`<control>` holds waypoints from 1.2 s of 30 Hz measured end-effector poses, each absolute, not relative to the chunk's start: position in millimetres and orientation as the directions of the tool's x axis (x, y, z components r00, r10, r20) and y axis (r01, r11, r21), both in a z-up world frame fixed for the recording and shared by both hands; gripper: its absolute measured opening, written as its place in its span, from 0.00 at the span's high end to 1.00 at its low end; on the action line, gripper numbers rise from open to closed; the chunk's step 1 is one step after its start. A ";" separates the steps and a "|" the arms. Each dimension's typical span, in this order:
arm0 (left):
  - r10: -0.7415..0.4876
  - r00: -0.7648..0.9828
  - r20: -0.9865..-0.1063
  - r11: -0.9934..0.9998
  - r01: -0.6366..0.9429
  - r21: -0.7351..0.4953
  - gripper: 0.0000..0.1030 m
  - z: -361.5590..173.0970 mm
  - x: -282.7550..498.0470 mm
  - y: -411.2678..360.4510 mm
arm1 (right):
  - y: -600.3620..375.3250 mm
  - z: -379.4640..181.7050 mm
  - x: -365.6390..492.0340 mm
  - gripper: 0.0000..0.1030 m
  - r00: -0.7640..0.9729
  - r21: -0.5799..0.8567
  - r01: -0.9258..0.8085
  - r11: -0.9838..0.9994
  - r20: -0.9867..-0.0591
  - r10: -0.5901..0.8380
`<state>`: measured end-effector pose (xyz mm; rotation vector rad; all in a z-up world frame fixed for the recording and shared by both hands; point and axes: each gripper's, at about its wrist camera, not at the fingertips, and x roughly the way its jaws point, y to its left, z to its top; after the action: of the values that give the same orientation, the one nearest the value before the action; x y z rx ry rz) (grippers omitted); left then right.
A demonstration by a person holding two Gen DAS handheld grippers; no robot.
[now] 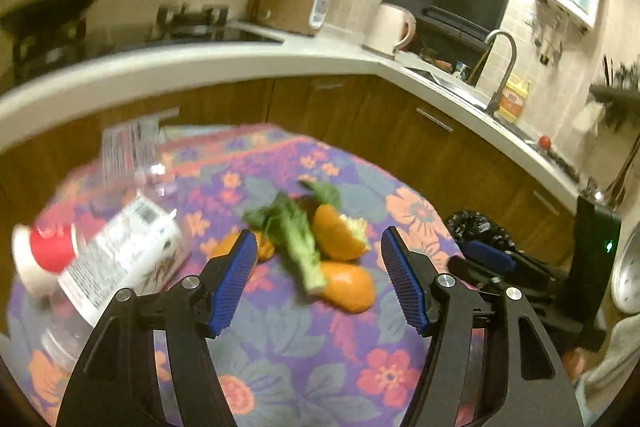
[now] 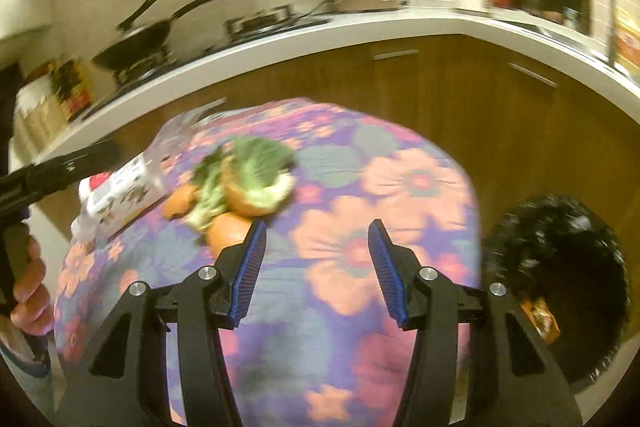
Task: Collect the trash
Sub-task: 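Grasp the green bok choy stem with left tool while right tool grasps an orange peel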
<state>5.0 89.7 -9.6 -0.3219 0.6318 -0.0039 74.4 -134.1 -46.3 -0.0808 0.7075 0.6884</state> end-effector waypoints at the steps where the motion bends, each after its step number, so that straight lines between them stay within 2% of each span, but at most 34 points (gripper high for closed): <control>1: -0.118 0.802 -0.586 0.944 -0.093 -0.317 0.40 -14.7 6.8 95.1 | -123.2 -49.2 74.3 0.52 0.535 0.152 -0.625 0.766 -0.632 0.562; 8: -0.188 0.718 -0.670 0.934 -0.081 -0.348 0.43 -54.3 45.2 93.5 | -72.6 -68.9 76.0 0.52 0.455 0.103 -0.696 0.711 -0.702 0.548; 18: -0.182 0.622 -0.762 0.946 -0.099 -0.308 0.60 -86.4 95.1 87.9 | -60.7 -83.1 80.9 0.52 0.420 0.099 -0.712 0.695 -0.733 0.534; 19: -0.185 0.620 -0.763 0.945 -0.102 -0.312 0.63 -88.1 96.0 88.0 | -58.9 -83.9 80.9 0.52 0.416 0.096 -0.716 0.692 -0.737 0.533; 20: -0.189 0.618 -0.763 0.942 -0.104 -0.318 0.71 -90.4 96.9 88.6 | -58.0 -84.8 81.0 0.52 0.412 0.095 -0.718 0.689 -0.740 0.531; 21: -0.195 0.619 -0.761 0.939 -0.105 -0.326 0.75 -91.5 97.4 90.2 | -57.1 -85.5 81.3 0.52 0.409 0.094 -0.720 0.687 -0.743 0.530; 30: -0.172 0.660 -0.731 0.940 -0.112 -0.322 0.83 -85.4 80.3 95.0 | -41.4 -90.4 91.1 0.52 0.388 0.091 -0.730 0.678 -0.761 0.520; 36: -0.173 0.701 -0.691 0.933 -0.108 -0.343 0.83 -70.1 58.8 100.8 | -33.2 -94.2 92.0 0.52 0.388 0.067 -0.734 0.676 -0.776 0.498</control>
<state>58.8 100.8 -70.1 -0.3760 0.7975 -0.0367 92.0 -33.2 -94.2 -0.3093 0.8652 0.7994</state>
